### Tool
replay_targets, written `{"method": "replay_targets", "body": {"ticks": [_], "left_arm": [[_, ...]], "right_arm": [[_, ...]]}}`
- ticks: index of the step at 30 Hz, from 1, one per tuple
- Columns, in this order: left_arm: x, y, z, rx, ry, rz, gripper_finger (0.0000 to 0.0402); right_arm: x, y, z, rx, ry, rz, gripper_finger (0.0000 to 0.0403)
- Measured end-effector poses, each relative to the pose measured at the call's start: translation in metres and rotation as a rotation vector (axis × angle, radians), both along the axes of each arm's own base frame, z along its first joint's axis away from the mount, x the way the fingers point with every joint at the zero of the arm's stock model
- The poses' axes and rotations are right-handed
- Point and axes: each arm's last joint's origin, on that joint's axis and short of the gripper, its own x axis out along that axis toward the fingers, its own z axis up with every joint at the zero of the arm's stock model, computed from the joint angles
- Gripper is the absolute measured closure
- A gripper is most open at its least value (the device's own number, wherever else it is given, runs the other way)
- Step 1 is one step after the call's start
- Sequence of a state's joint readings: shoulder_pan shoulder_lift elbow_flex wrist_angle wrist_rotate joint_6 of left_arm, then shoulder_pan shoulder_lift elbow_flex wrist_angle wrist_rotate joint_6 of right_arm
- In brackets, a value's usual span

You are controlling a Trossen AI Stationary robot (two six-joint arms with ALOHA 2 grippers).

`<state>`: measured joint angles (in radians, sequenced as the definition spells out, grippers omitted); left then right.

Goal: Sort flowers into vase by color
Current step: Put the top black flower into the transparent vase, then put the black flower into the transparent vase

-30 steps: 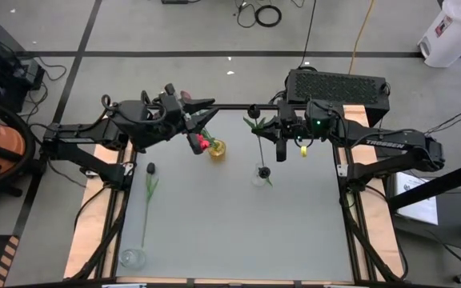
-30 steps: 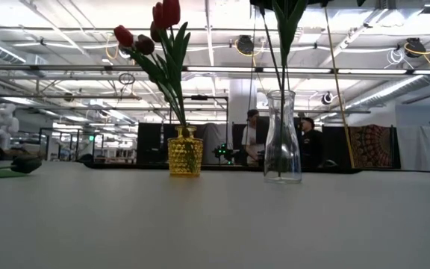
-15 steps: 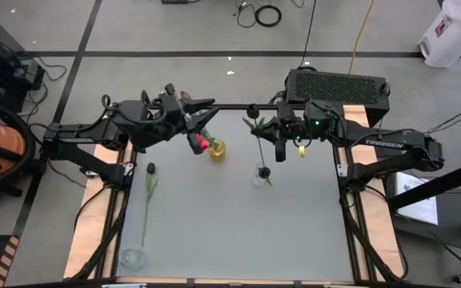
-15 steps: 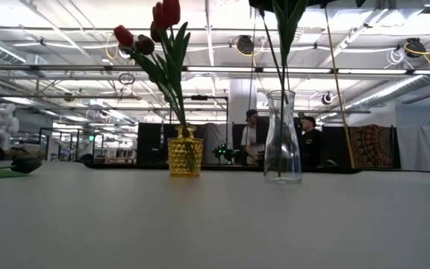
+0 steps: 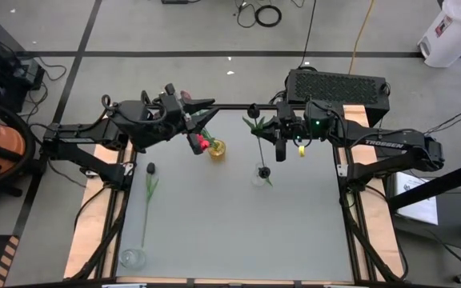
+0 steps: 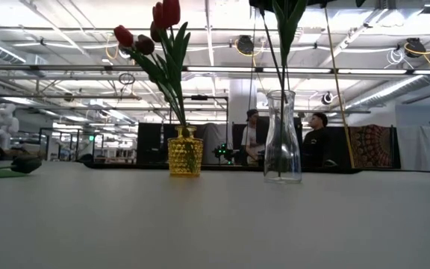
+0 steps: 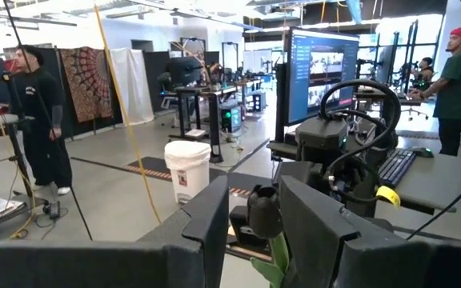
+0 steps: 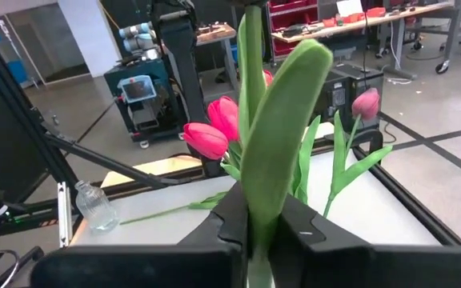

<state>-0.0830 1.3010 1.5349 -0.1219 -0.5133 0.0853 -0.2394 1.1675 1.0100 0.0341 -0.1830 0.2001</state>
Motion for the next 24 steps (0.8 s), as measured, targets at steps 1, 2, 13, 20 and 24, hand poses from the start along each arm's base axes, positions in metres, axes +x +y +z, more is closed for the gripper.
{"method": "replay_targets", "body": {"ticks": [1,2,13,20,24], "left_arm": [[0.0000,0.0000,0.0000,0.000,0.000,0.000,0.0281],[0.0000,0.0000,0.0000,0.000,0.000,0.000,0.0281],[0.0001,0.0000,-0.0002,0.001,0.001,0.000,0.0281],[-0.0035,0.0003,0.0018,0.000,-0.006,0.000,0.0281],[-0.0086,0.0006,0.0035,0.001,-0.003,0.000,0.0281]], "right_arm": [[0.0000,0.0000,0.0000,0.000,0.000,0.001,0.0378],[0.0001,0.0005,0.0000,0.000,0.000,0.004,0.0378],[0.0004,0.0018,0.0000,-0.009,0.001,0.011,0.0314],[0.0004,0.0017,-0.0001,0.007,0.000,0.007,0.0211],[0.0002,0.0017,0.0001,0.024,-0.002,0.005,0.0163]]}}
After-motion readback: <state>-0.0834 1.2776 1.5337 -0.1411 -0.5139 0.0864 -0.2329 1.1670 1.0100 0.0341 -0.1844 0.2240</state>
